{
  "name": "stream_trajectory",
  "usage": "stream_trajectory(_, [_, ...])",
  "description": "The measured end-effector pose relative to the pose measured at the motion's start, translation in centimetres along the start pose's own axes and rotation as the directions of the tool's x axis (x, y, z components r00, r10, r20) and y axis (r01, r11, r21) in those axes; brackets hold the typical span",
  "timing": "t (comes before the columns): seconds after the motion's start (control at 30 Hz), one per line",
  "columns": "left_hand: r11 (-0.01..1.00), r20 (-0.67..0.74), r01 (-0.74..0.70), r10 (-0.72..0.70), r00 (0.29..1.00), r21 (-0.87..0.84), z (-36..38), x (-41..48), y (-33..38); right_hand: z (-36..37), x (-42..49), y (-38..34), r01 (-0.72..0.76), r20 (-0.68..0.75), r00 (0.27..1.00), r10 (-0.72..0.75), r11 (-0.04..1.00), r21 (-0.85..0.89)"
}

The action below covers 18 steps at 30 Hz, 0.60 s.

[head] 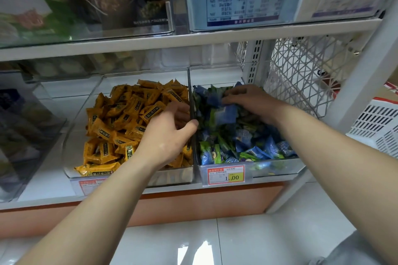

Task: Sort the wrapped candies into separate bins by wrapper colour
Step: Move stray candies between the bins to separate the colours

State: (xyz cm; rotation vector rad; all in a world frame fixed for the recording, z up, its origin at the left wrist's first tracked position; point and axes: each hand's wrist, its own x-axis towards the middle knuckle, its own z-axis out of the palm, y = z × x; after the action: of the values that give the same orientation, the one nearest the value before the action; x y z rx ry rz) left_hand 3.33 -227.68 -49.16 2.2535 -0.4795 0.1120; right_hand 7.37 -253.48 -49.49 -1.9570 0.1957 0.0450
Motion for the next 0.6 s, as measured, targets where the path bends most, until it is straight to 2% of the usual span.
stream_trajectory(0.07, [1.000,-0.003,-0.003,0.003,1.000,0.004,0.0,0.0,0.0,-1.0,0.1,0.1,-0.008,-0.043,0.999,0.005,0.998,-0.060])
stream_trajectory(0.13, [1.000,-0.006,-0.006,0.006,1.000,0.006,0.0,-0.1,0.0,-1.9,0.2,0.0,0.028,-0.089,0.995,-0.055,0.957,-0.288])
stream_trajectory(0.2, [1.000,-0.004,-0.006,0.006,1.000,0.002,0.0,-0.1,0.0,-2.4,0.1,-0.1,0.038,-0.119,0.985,-0.124,0.832,-0.553])
stream_trajectory(0.23, [1.000,-0.003,-0.005,0.005,1.000,0.001,0.0,-0.1,0.0,-2.4,0.0,-0.1,0.044,-0.117,0.982,-0.150,0.777,-0.628])
stream_trajectory(0.3, [1.000,-0.003,-0.005,0.005,1.000,0.003,0.1,-0.1,0.0,-2.1,-0.2,0.1,0.100,-0.054,0.983,-0.177,0.752,-0.651])
stream_trajectory(0.37, [1.000,-0.002,-0.004,0.004,1.000,0.005,0.1,-0.1,-0.1,-1.2,-0.1,0.6,0.134,0.061,0.991,-0.123,0.766,-0.628])
stream_trajectory(0.5, [1.000,-0.001,0.004,-0.004,1.000,0.009,0.2,-0.2,0.0,1.1,0.8,0.9,0.047,0.173,0.981,0.089,0.756,-0.653])
stream_trajectory(0.6, [1.000,-0.006,0.006,-0.006,1.000,0.018,0.3,-0.1,0.3,3.1,1.6,1.4,0.080,0.221,0.971,0.090,0.751,-0.656])
